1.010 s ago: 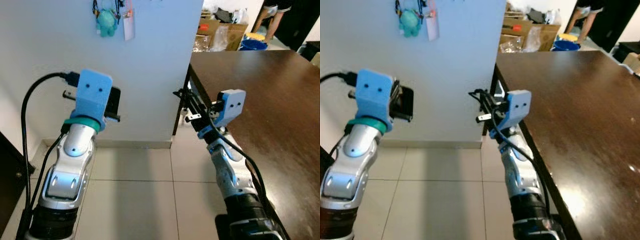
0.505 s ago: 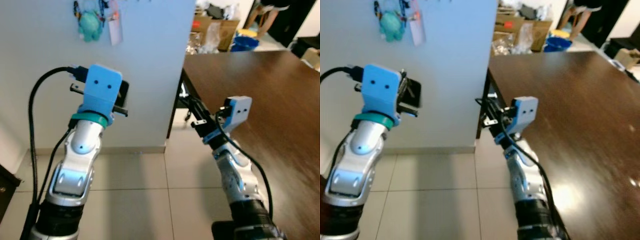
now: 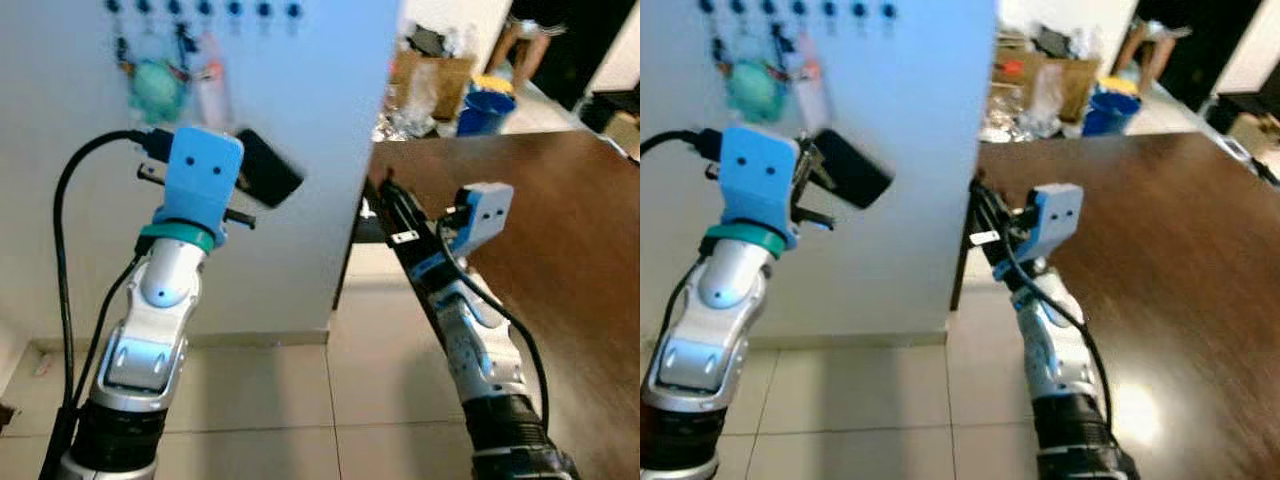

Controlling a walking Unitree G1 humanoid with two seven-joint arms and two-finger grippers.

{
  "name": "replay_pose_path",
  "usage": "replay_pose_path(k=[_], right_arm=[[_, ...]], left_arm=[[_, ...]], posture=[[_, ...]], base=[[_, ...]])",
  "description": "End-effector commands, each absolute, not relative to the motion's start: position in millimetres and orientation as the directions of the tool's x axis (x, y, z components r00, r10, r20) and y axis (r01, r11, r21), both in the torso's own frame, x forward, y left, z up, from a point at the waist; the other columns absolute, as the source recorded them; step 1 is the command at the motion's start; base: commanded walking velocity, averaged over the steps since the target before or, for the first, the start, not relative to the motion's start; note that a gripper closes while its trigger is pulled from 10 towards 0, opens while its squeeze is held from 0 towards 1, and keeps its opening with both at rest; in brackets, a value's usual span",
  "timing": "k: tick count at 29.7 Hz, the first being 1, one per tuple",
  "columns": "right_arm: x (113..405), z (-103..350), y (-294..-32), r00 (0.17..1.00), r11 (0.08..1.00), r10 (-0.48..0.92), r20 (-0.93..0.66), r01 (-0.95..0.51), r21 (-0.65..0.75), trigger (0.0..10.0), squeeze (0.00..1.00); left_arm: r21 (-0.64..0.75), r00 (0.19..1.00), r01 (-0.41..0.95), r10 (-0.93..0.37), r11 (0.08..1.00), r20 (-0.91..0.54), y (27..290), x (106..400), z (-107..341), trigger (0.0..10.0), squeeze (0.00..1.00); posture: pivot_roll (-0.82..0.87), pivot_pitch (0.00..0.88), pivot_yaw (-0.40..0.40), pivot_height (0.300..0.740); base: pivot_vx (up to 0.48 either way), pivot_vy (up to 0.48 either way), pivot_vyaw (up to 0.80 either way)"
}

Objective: Hang keys on a hook

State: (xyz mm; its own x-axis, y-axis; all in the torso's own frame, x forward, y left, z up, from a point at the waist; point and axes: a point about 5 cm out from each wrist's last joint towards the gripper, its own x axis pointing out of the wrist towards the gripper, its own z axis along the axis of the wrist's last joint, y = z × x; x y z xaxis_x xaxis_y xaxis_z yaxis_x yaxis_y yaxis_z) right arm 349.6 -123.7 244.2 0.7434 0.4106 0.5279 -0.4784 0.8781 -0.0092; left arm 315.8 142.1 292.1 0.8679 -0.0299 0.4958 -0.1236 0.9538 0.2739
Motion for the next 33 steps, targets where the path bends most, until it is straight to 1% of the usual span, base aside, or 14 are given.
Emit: replay_pose_path(k=[1, 4, 8, 13, 16, 17, 18, 19, 22, 24, 26, 27, 29, 33], right_arm=[[347.4, 253.2, -133.7, 0.734, 0.901, 0.367, 0.572, -0.433, -0.022, 10.0, 0.00], [345.8, 261.6, -135.0, 0.712, 0.901, 0.361, 0.602, -0.434, -0.027, 10.0, 0.00], [341.5, 272.9, -131.8, 0.669, 0.877, 0.383, 0.637, -0.479, -0.024, 10.0, 0.00], [340.6, 276.5, -132.1, 0.661, 0.879, 0.372, 0.652, -0.476, -0.019, 10.0, 0.00], [345.8, 276.5, -142.8, 0.703, 0.932, 0.279, 0.655, -0.364, -0.007, 10.0, 0.00], [348.4, 274.9, -147.0, 0.722, 0.958, 0.247, 0.647, -0.280, -0.054, 10.0, 0.00], [348.4, 274.9, -147.0, 0.722, 0.958, 0.247, 0.647, -0.280, -0.054, 10.0, 0.00], [350.5, 272.9, -151.7, 0.736, 0.976, 0.211, 0.643, -0.197, -0.095, 10.0, 0.00], [350.6, 272.5, -154.4, 0.740, 0.979, 0.187, 0.646, -0.194, -0.060, 10.0, 0.00], [350.6, 272.5, -154.4, 0.740, 0.979, 0.187, 0.646, -0.194, -0.060, 10.0, 0.00], [350.8, 270.9, -157.0, 0.747, 0.977, 0.169, 0.643, -0.211, -0.012, 10.0, 0.00], [350.8, 270.9, -157.0, 0.747, 0.977, 0.169, 0.643, -0.211, -0.012, 10.0, 0.00], [351.9, 269.0, -160.6, 0.757, 0.978, 0.142, 0.638, -0.207, 0.028, 10.0, 0.00], [353.7, 267.7, -164.7, 0.762, 0.982, 0.110, 0.638, -0.183, 0.050, 10.0, 0.00]], left_arm=[[0.276, 0.861, -0.109, -0.048, 0.955, 0.507, 137.7, 313.7, 293.2, 10.0, 0.00], [0.276, 0.858, -0.107, -0.051, 0.955, 0.511, 137.2, 313.6, 293.5, 10.0, 0.00], [0.279, 0.858, -0.103, -0.056, 0.955, 0.510, 136.8, 313.2, 292.7, 10.0, 0.00], [0.278, 0.858, -0.101, -0.058, 0.955, 0.510, 136.9, 312.5, 292.2, 10.0, 0.00], [0.264, 0.841, -0.058, -0.095, 0.963, 0.532, 133.0, 309.2, 295.0, 10.0, 0.00], [0.266, 0.834, -0.047, -0.109, 0.963, 0.540, 131.1, 307.6, 296.0, 10.0, 0.00], [0.266, 0.834, -0.047, -0.109, 0.963, 0.540, 131.1, 307.6, 296.0, 10.0, 0.00], [0.269, 0.823, -0.030, -0.129, 0.963, 0.554, 127.9, 305.1, 297.7, 10.0, 0.00], [0.263, 0.802, -0.005, -0.153, 0.965, 0.577, 124.0, 301.1, 301.3, 10.0, 0.00], [0.263, 0.802, -0.005, -0.153, 0.965, 0.577, 124.0, 301.1, 301.3, 10.0, 0.00], [0.279, 0.769, 0.010, -0.185, 0.960, 0.611, 121.3, 295.0, 307.3, 10.0, 0.00], [0.279, 0.769, 0.010, -0.185, 0.960, 0.611, 121.3, 295.0, 307.3, 10.0, 0.00], [0.301, 0.743, 0.014, -0.211, 0.954, 0.636, 119.3, 290.1, 311.7, 10.0, 0.00], [0.326, 0.721, 0.034, -0.249, 0.945, 0.647, 114.2, 285.6, 315.0, 10.0, 0.00]], posture=[[0.10, 0.102, 0.060, 0.740], [0.10, 0.100, 0.060, 0.740], [0.10, 0.095, 0.058, 0.740], [0.10, 0.094, 0.057, 0.740], [0.10, 0.090, 0.056, 0.740], [0.10, 0.089, 0.054, 0.740], [0.10, 0.089, 0.054, 0.740], [0.10, 0.088, 0.054, 0.740], [0.10, 0.088, 0.055, 0.740], [0.10, 0.088, 0.055, 0.740], [0.10, 0.089, 0.055, 0.740], [0.10, 0.089, 0.055, 0.740], [0.10, 0.089, 0.056, 0.740], [0.10, 0.093, 0.056, 0.740]], base=[[0.461, 0.000, 0.00], [0.458, 0.000, 0.00], [0.458, 0.000, 0.00], [0.458, 0.000, 0.00], [0.400, 0.000, 0.00], [0.345, 0.000, 0.00], [0.345, 0.000, 0.00], [0.337, 0.000, 0.00], [0.312, 0.000, 0.00], [0.262, 0.000, 0.00], [0.000, 0.000, 0.00], [0.000, 0.000, 0.00], [0.000, 0.000, 0.00], [0.000, 0.000, 0.00]])
